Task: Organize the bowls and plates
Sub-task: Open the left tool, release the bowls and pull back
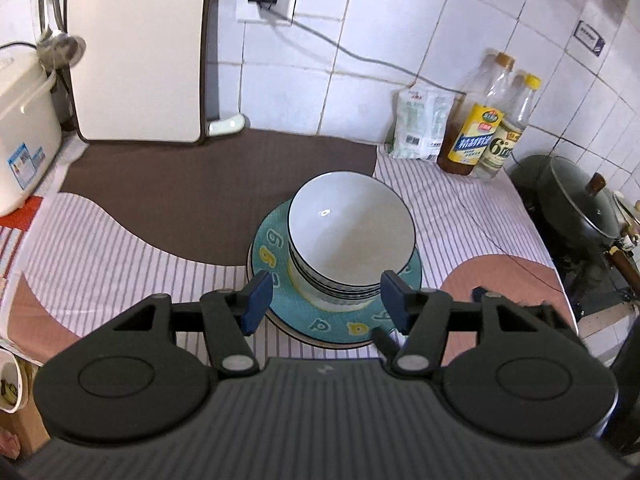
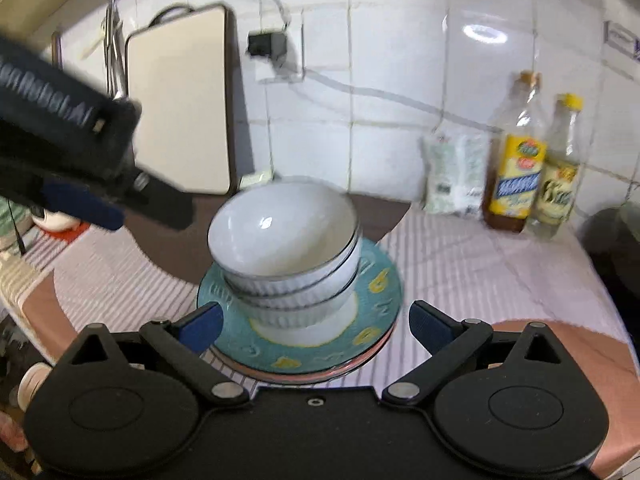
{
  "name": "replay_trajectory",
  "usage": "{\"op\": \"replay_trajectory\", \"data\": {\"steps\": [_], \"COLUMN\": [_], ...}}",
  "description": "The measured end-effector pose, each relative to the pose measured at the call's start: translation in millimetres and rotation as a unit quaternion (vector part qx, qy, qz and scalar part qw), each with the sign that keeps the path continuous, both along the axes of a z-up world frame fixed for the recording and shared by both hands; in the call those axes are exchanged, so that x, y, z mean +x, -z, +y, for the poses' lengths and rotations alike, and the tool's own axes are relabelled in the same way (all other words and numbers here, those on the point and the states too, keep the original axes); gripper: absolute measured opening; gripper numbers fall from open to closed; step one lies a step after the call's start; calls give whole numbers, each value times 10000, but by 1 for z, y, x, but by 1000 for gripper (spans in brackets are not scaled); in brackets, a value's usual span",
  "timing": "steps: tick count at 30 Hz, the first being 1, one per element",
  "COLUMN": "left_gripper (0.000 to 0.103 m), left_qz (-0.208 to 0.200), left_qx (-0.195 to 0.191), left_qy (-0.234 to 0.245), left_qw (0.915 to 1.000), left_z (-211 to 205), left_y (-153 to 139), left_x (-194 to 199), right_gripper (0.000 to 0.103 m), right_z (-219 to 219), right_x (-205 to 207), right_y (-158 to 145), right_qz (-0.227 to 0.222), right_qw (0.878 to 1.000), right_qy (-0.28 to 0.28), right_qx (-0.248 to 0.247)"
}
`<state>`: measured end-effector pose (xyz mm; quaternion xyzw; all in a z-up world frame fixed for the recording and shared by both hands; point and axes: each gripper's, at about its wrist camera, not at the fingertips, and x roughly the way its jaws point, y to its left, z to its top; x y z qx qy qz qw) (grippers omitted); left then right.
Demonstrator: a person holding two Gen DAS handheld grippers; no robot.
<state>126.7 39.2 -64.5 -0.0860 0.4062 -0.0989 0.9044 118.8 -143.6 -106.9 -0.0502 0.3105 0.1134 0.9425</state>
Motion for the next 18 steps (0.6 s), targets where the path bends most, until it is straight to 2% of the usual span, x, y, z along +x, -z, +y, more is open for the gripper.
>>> {"op": "replay_trajectory", "data": {"steps": [10, 15, 18], "left_gripper": [59, 59, 59], "left_qz": [-232, -253, -270], "left_qx": [182, 348, 398], "left_qy": [-14, -8, 6], "left_qw": [9996, 9991, 9988], "left_z": [11, 11, 11], "left_y": [-22, -29, -32], "left_x": [-30, -43, -53], "right_gripper": [101, 103, 103], "right_z": [-11, -11, -15], "right_x": [-27, -42, -50], "right_y": [-51, -72, -86], "right_qz": [-312, -426, -462], "right_qw": [9980, 9935, 9937], "right_qy": [277, 704, 721], "right_qx": [-479, -782, -716]}}
